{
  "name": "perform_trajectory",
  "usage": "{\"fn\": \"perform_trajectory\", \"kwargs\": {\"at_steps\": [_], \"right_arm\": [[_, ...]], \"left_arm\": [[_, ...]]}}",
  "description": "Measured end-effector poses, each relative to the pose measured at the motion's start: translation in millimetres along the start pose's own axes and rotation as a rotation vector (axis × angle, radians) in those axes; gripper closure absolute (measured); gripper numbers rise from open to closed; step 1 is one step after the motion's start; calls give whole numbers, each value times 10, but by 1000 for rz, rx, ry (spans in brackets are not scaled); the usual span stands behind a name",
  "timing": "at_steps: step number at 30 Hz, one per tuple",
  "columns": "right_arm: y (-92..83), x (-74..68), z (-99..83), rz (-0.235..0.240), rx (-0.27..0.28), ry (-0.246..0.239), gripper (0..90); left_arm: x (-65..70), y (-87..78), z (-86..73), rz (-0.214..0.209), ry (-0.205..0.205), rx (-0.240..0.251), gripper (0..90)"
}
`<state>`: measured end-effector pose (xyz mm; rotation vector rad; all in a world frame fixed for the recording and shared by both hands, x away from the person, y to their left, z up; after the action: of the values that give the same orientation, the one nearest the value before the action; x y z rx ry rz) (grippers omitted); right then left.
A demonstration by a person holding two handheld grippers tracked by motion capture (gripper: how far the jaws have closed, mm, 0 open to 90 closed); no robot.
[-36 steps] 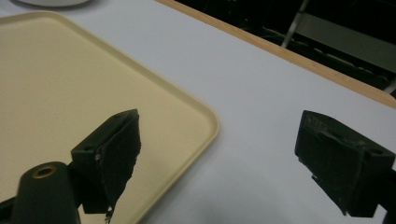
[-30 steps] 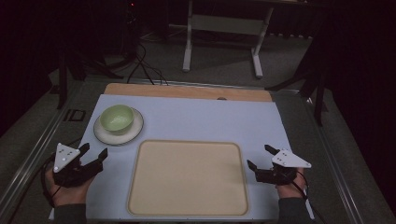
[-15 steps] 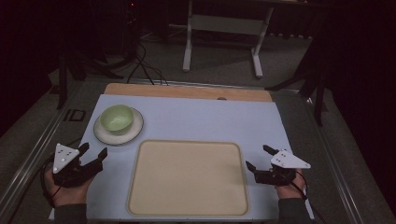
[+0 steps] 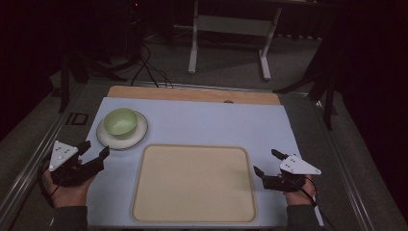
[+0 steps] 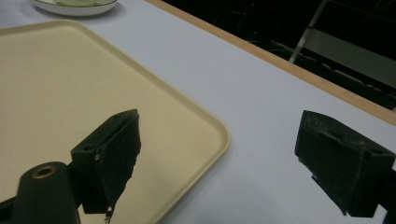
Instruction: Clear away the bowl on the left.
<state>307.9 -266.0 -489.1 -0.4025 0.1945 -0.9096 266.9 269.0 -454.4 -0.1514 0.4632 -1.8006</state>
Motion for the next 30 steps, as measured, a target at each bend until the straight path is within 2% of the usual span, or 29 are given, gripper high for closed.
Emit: {"fn": "perform_trajectory", "kwargs": {"at_steps": [2, 14, 19, 23, 30], "right_arm": [[-5, 7, 5, 0, 6, 1, 137], [-19, 12, 19, -2, 23, 7, 137], [-21, 14, 25, -1, 29, 9, 137], [-26, 14, 30, -2, 35, 12, 137], [-25, 9, 33, -2, 38, 11, 137]], "left_arm": [[-10, 18, 27, 1, 13, -1, 353], [-17, 243, 136, -25, 29, 7, 354], [-40, 334, 190, -14, 53, 12, 355], [-67, 437, 203, 6, 74, -5, 353], [-137, 596, 210, 32, 57, -15, 355]]}}
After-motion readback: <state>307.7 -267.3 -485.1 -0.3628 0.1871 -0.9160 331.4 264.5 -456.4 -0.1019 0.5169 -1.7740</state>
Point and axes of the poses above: each handheld gripper's, and its own axes: y roughly forward along the jaws, z roughly out of its top, x roughly to its right, the point moved 5 cm from there along y, roughly forward along the jaws, and after that the axes turned 11 degrees about y, right-handed, at the moved point
